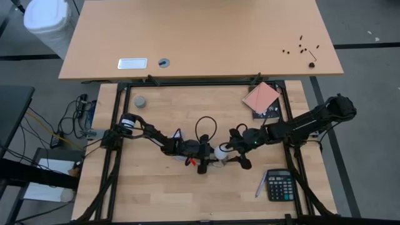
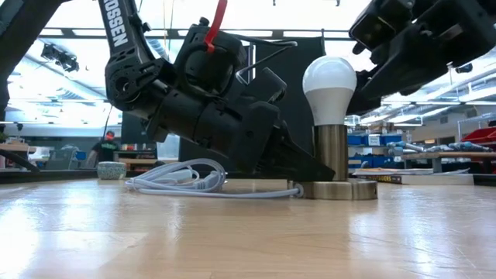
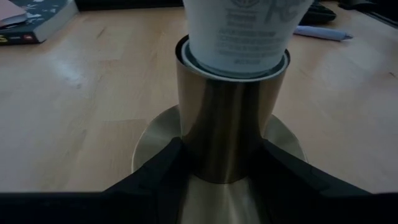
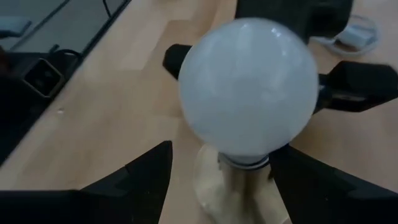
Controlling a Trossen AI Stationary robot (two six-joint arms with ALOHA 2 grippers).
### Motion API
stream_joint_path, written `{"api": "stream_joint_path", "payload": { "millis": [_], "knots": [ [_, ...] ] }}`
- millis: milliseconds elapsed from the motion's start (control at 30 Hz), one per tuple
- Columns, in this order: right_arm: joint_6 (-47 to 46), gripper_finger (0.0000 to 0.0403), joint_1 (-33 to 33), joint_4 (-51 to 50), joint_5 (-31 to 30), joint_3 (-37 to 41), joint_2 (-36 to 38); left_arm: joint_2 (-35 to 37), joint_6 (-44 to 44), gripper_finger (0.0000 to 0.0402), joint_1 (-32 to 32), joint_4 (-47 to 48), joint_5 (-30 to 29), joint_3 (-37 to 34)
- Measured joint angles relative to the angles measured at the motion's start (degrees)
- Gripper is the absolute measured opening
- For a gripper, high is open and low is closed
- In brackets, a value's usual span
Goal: Screw lightbulb
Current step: Insert the lightbulb into the lamp
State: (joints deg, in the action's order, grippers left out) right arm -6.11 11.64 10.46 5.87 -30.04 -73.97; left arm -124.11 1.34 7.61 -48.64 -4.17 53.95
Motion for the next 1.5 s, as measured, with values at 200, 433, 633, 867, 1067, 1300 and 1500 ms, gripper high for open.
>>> {"api": "stream_joint_path", "payload": {
  "millis": [200,433,633,867,1067,1300,1500],
  "knots": [
    [-7.22,0.0274,4.41,-0.28,4.71,0.00,0.02,0.02,0.59,0.0193,-0.20,0.00,-1.02,0.00],
    [-6.44,0.0274,3.10,-7.26,-2.57,-0.02,0.24,0.02,0.59,0.0193,-0.22,0.03,-1.53,0.00],
    [-0.90,0.0274,-3.54,-6.16,-4.37,-0.02,0.24,0.02,0.57,0.0193,-0.19,0.00,-1.24,0.00],
    [0.65,0.0274,-4.10,-2.38,0.73,-0.02,0.24,0.02,0.88,0.0193,-0.15,0.00,-1.11,0.00],
    [-4.70,0.0275,2.10,-1.39,1.58,-0.02,0.22,0.02,1.63,0.0193,-0.95,0.14,-0.42,0.01],
    [-5.96,0.0275,5.99,-4.92,-8.39,-0.02,0.22,0.02,0.84,0.0193,-1.35,0.11,-0.76,0.02],
    [-0.87,0.0275,0.91,-1.39,-12.48,-0.02,0.04,0.02,0.57,0.0193,-0.76,0.11,-0.41,0.02]
  ]
}}
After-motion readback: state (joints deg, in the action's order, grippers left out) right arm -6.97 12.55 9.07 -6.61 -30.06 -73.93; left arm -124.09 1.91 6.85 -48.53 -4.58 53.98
